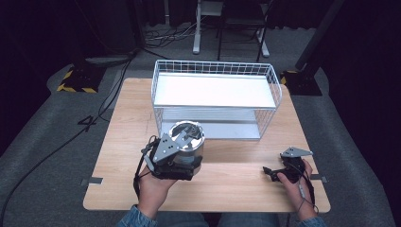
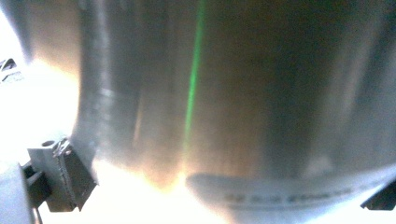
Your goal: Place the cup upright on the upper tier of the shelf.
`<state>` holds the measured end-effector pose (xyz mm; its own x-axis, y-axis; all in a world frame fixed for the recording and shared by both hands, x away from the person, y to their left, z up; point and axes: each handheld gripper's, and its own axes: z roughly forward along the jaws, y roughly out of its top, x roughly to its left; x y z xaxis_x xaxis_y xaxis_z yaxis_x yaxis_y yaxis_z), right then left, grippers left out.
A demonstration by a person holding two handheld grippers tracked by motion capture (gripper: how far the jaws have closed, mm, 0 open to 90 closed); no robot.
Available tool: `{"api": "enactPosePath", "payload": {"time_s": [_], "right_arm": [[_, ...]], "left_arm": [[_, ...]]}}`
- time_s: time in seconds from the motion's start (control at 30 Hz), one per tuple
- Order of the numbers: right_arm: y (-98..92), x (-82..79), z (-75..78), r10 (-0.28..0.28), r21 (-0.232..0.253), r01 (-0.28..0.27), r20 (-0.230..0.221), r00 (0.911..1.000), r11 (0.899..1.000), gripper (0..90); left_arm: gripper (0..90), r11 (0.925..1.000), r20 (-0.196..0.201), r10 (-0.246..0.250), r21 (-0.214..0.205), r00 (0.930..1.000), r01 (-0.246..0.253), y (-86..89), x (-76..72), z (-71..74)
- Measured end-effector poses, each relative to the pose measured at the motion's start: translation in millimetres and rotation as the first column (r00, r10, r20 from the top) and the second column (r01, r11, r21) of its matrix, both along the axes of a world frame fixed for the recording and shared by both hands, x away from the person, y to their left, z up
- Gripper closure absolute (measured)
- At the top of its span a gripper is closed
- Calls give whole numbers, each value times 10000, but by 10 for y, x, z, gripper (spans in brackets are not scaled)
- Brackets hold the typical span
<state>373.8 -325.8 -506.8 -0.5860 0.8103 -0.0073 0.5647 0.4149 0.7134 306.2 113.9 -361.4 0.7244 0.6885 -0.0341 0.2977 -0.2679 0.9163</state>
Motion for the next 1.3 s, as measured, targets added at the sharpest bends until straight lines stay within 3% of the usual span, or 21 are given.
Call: {"api": "enactPosePath", "payload": {"time_s": [0.33,0.73,0.97,1.3], "right_arm": [[0,2,-1,10,5,-10,8,10000,10000,4],[0,1,0,1,7,-1,1,10000,10000,4],[0,1,-1,0,8,0,5,10000,10000,4],[0,1,0,3,8,-3,3,10000,10000,4]], "left_arm": [[38,9995,257,-230,216,9994,225,0,227,350],[38,9997,64,-219,-121,9997,220,-4,597,707],[38,9993,75,-7,-374,10000,10,-25,780,869],[38,9941,317,787,-769,9964,-761,-55,1107,1069]]}}
